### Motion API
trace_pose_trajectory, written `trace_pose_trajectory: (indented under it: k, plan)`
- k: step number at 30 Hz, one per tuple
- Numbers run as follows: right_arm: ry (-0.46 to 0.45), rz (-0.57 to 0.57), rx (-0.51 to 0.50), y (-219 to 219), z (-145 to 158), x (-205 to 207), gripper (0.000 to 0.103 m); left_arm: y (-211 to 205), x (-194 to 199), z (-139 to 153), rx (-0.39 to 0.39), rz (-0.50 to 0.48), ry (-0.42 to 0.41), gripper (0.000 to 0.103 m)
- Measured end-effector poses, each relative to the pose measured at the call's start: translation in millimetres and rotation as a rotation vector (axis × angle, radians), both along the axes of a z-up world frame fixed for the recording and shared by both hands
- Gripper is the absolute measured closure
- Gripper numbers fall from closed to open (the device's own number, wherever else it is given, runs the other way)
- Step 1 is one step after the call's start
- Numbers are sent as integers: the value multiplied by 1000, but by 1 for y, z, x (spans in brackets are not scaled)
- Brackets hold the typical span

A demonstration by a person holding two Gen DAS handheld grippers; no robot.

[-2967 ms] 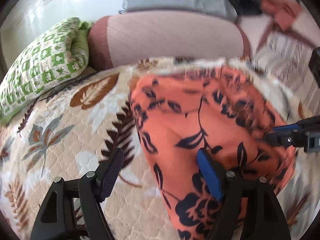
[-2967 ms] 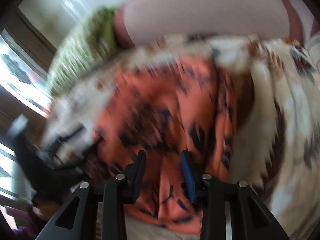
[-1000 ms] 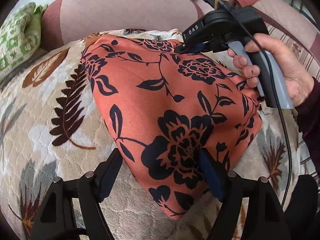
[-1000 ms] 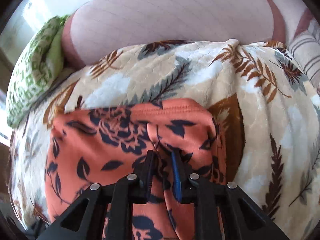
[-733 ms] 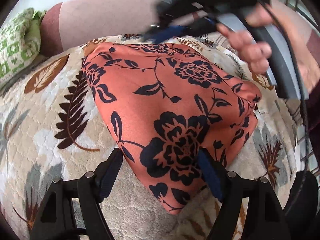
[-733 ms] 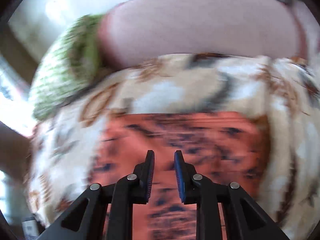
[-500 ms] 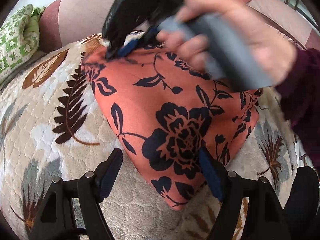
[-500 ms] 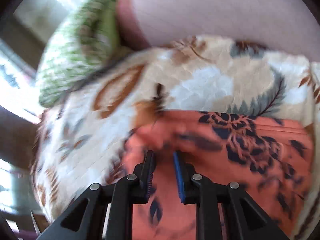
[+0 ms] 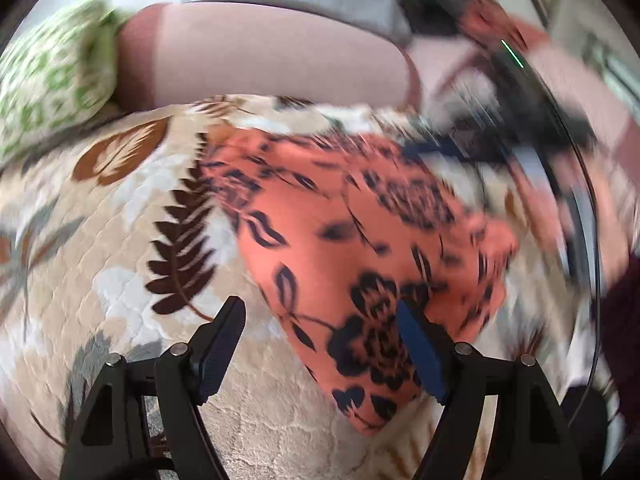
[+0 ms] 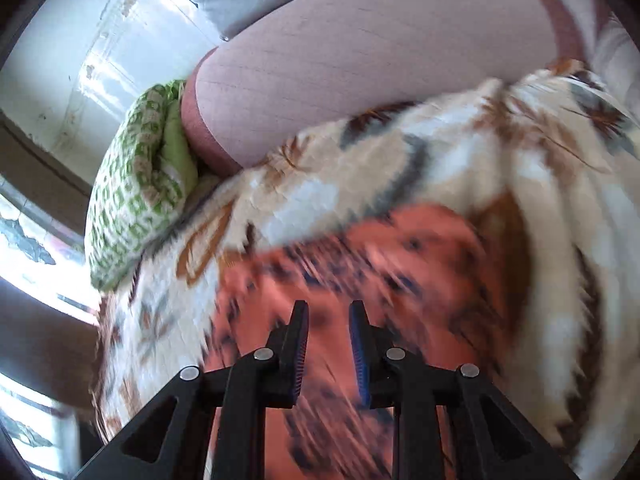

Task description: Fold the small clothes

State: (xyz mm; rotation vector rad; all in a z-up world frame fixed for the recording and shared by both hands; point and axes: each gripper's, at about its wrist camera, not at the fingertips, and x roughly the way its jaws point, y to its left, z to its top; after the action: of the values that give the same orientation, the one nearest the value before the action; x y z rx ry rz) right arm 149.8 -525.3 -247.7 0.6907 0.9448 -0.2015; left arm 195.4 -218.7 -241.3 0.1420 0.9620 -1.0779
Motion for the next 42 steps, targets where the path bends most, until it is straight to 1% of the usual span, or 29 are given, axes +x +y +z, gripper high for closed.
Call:
trace_pose_trajectory:
  k: [1,4,6,8,9,10,11,12,15,17,19,22,23,24,25,27,29,31,32,33,34,36,38,40,41,42]
  plan:
    - [22,15,4,5,-5,-13,79,0,3,0,-3,21,17,25]
    - [68,56,17,23,-23,-45,79,-7,6,-10,50,60,22,25]
    - [82,73,-18,37,-32,-64,78,-10,9,-19,69,62,43,25]
    - [53,83,-98,51,-34,-83,78,-11,8,-24,73,49,61,25]
    - [66,89,-123,56,-36,-90,78,-13,8,-27,84,34,61,24]
    - [92,96,-122,60,-39,-97,78,-15,9,-31,94,9,66,24]
    - [91,93,-113,62,-41,-104,78,-17,6,-35,108,-22,78,23]
    - [88,91,-114,64,-41,-108,78,-19,4,-39,133,-44,87,22]
    - [124,101,-115,64,-38,-105,78,-24,-2,-39,156,-60,43,21]
    - [159,95,-118,67,-37,-99,78,-25,0,-36,154,-64,44,21]
    - [166,86,-141,72,-36,-99,78,-25,4,-33,134,-51,67,21]
    - [115,48,-133,72,-40,-109,77,-19,9,-28,82,-10,105,21]
    - [94,42,-123,70,-40,-114,77,-20,9,-25,66,-10,109,21]
    - [60,30,-106,67,-38,-118,78,-18,7,-25,69,-20,101,21]
    - [18,22,-82,63,-37,-124,78,-22,1,-25,88,-33,79,21]
    - [-17,30,-37,53,-35,-131,78,-30,-7,-32,152,-57,26,21]
    - [-49,19,2,40,-25,-134,78,-35,-10,-37,161,-70,28,21]
    - [-133,-38,7,27,-8,-139,78,-36,-6,-35,146,-70,40,21]
    - [-173,-62,15,21,-3,-140,68,-36,-5,-33,132,-71,35,21]
    - [-187,-74,21,18,-2,-140,36,-35,-3,-30,116,-66,25,21]
    - [-207,-102,29,13,-2,-142,23,-36,-2,-29,106,-60,20,21]
    - [-247,-130,33,10,1,-142,22,-35,3,-24,75,-31,16,21]
    - [-285,-120,3,11,9,-137,24,-33,7,-17,30,11,-1,21]
    - [-307,-77,-36,24,15,-128,30,-30,8,-11,-12,51,-9,21]
    - [-306,-62,-46,30,14,-126,36,-30,8,-10,-20,78,-13,21]
    - [-296,-43,-53,34,12,-121,44,-27,10,-9,-10,103,-23,21]
